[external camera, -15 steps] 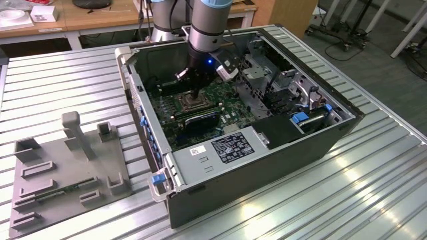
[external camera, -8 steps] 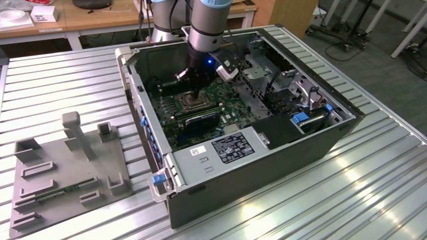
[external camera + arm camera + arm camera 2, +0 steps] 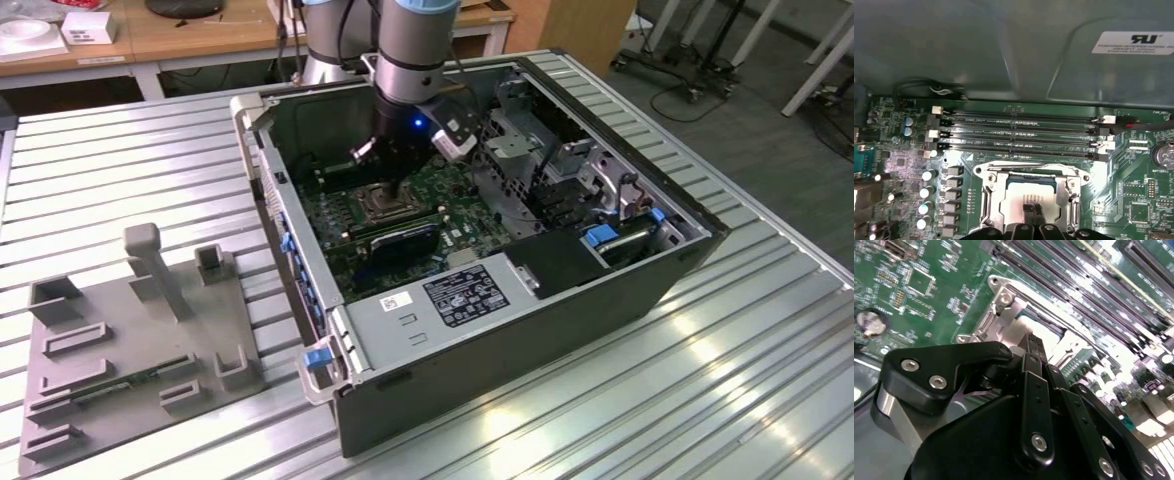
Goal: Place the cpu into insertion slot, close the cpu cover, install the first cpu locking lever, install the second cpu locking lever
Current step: 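Install the first cpu locking lever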
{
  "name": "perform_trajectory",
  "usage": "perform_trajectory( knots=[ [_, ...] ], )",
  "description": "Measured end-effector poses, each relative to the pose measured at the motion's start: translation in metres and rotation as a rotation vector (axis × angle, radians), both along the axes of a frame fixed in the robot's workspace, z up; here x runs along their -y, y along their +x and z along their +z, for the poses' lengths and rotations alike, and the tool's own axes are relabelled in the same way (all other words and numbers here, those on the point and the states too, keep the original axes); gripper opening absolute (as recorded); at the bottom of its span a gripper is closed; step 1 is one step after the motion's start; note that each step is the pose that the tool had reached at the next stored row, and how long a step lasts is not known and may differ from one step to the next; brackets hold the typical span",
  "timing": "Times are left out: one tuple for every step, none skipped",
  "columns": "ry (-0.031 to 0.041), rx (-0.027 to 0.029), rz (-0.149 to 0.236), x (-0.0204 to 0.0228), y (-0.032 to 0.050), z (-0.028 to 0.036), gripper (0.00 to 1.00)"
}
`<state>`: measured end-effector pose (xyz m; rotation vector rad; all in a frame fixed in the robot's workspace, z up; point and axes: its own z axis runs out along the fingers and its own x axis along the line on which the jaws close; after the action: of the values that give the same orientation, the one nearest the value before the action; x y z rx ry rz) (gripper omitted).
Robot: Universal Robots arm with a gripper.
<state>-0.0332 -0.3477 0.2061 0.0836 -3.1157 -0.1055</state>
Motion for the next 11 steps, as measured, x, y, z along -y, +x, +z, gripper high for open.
perform_trajectory(
  knots=[
    [0.0002, 0.0155, 0.0, 0.0, -0.0013, -0.0001, 0.11],
    [0.0004, 0.023, 0.0, 0.0, -0.0027, -0.0002, 0.11],
    [0.0004, 0.0245, 0.0, -0.0001, -0.0033, -0.0002, 0.11],
    [0.0005, 0.0249, 0.0, -0.0001, -0.0033, -0.0002, 0.11],
    [0.0004, 0.0253, 0.0, -0.0001, -0.0033, -0.0002, 0.11],
    [0.0003, 0.0253, 0.0, -0.0001, -0.0033, 0.0, 0.11],
    [-0.0009, 0.0251, 0.0, 0.0, -0.0034, 0.0009, 0.11],
    [-0.001, 0.0251, 0.0, 0.0, -0.0034, 0.0026, 0.11],
    [-0.0011, 0.0253, 0.0, 0.0, -0.0034, 0.0045, 0.11],
    [-0.0013, 0.0253, 0.0, 0.0, -0.0034, 0.0063, 0.11],
    [-0.0017, 0.0253, 0.0, 0.0, -0.0034, 0.0074, 0.11]
  ],
)
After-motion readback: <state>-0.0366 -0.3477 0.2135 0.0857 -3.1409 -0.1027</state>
